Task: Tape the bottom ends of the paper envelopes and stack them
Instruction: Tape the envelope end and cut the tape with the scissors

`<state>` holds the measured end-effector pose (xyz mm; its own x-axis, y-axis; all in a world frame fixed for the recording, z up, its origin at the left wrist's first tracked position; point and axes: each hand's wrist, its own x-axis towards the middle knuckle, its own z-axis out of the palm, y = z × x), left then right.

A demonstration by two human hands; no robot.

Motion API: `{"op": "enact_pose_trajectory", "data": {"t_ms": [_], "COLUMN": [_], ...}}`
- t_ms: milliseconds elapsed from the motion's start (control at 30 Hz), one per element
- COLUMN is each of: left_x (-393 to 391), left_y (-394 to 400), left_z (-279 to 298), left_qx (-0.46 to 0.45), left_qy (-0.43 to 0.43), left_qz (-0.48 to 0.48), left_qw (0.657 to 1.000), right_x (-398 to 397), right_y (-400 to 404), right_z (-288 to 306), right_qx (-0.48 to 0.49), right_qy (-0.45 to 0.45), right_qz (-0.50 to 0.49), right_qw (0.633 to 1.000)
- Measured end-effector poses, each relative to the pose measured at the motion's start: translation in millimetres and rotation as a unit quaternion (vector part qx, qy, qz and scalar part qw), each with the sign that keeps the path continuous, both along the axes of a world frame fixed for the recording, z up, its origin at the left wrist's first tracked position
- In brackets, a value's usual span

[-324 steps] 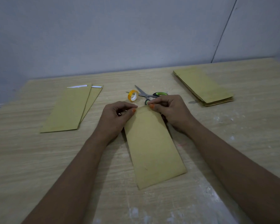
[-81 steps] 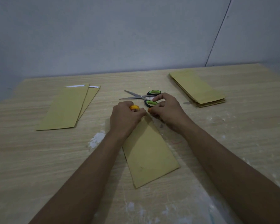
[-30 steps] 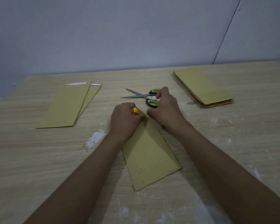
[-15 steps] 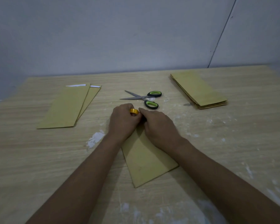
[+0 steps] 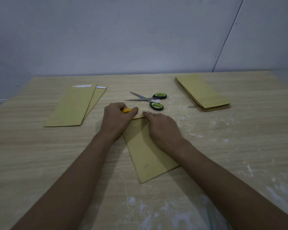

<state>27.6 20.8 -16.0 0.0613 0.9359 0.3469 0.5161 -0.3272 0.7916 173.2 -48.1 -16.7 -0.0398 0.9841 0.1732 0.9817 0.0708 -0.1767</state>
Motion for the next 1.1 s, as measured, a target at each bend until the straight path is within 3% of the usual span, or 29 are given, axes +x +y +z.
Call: {"op": "enact_pose_trajectory", "data": {"t_ms": [267,867,1100], "left_x": [-15,-12,-11], "left_y": [0,-5,-7], "left_z": [-2,-7,-8], "left_qx": [0.005,0.006,0.015], "left_qy": [0.044,0.143,0.172], "left_qz": [0.055,0.054,0.051], "left_qw": [0.998,0.988,0.984], "right_x": [-1,-2,-7], "right_y": [2,4,1], "right_z": [-1,-2,2], "right_qx": [0.001,-0.003,0.022], "right_qy": [0.005,-0.011,0.070], "right_qz": [-0.002,0.005,0.006], "right_qw": [1.000,1.000,0.997]}}
